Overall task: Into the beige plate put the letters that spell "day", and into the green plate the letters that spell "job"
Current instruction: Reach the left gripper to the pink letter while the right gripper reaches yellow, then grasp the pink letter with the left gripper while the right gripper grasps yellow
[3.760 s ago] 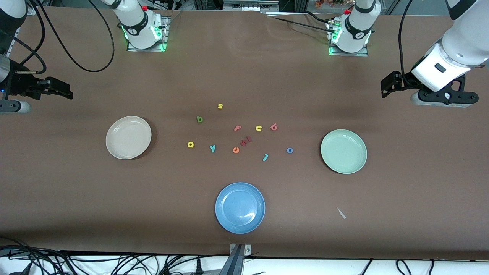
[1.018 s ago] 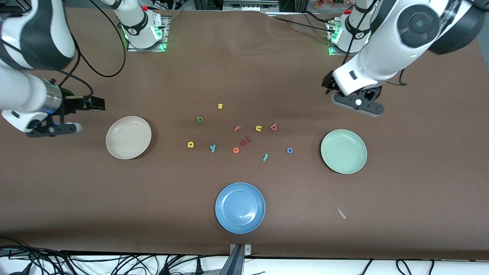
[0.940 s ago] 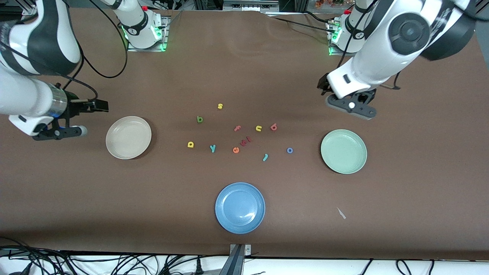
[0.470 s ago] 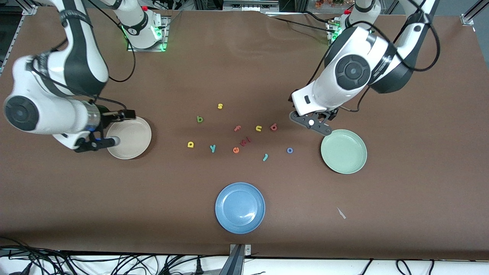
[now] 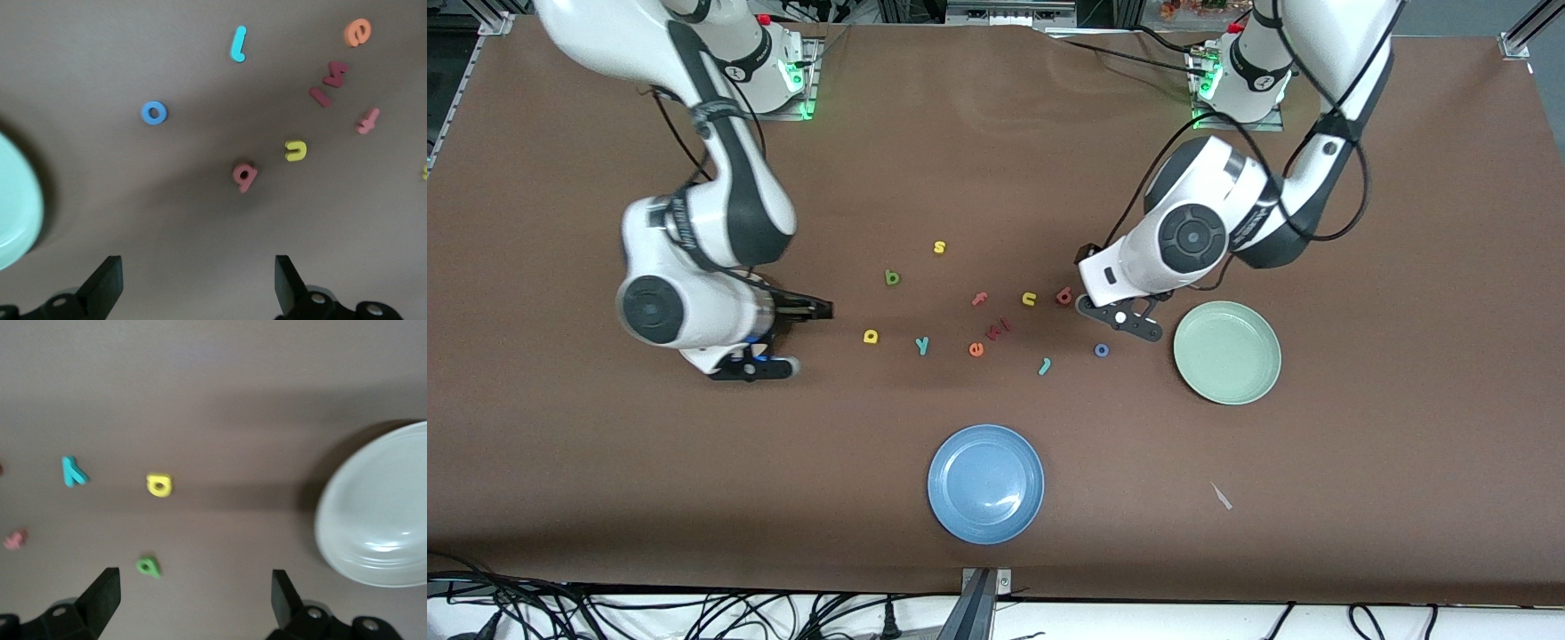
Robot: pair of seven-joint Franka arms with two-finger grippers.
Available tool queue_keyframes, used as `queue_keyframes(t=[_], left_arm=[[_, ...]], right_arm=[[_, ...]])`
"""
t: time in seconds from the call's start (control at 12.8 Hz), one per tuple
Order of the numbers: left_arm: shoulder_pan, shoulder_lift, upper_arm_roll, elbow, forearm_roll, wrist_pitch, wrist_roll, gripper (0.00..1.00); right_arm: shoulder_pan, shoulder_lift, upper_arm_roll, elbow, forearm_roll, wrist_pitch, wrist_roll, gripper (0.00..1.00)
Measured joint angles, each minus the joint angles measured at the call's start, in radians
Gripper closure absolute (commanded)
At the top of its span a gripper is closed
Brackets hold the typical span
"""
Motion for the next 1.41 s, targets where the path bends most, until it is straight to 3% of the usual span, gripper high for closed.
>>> queue_keyframes(t=[0.31, 0.47, 0.86, 1.1, 1.41], left_arm=[[-0.011, 0.027, 0.000, -0.195, 0.010, 0.295, -0.085, 0.00], [-0.039, 0.043, 0.001, -0.247, 0.019, 0.364, -0.155, 0.00], [-0.100, 0.095, 0.001, -0.241, 0.261, 0.430, -0.394, 0.00], [-0.100, 0.120, 0.003, -0.191, 0.268, 0.436, -0.394, 0.02], [-0.113, 0.152, 0.002, -0.172, 0.268, 0.438, -0.394, 0.11]], right_arm=[[0.072, 0.013, 0.000, -0.154, 0.000, 0.311, 0.092, 0.00], [0.080, 0.014, -0.001, -0.224, 0.000, 0.428, 0.092, 0.00], [0.101, 0.047, -0.001, -0.290, -0.001, 0.579, 0.092, 0.00], [0.103, 0.074, -0.002, -0.290, -0.017, 0.593, 0.091, 0.01], [0.103, 0.076, -0.002, -0.288, -0.036, 0.594, 0.090, 0.11]])
